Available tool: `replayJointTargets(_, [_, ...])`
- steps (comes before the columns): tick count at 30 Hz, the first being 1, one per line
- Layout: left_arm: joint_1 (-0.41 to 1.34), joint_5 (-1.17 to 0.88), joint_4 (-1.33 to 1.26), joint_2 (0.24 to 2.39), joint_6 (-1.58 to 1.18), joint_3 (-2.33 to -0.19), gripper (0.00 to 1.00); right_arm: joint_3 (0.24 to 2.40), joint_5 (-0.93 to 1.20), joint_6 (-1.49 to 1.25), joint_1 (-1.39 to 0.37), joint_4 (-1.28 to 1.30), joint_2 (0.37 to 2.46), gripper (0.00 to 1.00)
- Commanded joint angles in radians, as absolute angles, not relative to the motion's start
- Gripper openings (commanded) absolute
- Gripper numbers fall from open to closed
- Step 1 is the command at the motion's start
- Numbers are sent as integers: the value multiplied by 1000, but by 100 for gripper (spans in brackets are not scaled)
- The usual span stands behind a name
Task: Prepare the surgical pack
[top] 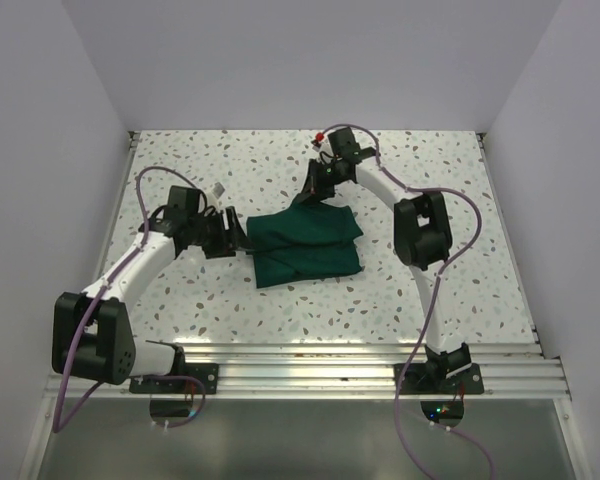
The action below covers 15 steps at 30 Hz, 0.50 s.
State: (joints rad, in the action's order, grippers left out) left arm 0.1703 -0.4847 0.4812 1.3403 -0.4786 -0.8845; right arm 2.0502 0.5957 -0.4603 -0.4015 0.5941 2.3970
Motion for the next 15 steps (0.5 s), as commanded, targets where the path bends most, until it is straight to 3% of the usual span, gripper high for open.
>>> replayJointTargets(1, [155,-437,535,1336,-482,-960,64,2039,646,-451,-397,618,2277,0])
replayJointTargets(6, [138,-345,610,1358,-511,-1055,64,1901,653,-423,-399,683,2107,0])
replayJointTargets(15, [130,-362,604,1414,-537,-1111,63,1384,657,-436,-448,703,1689,0])
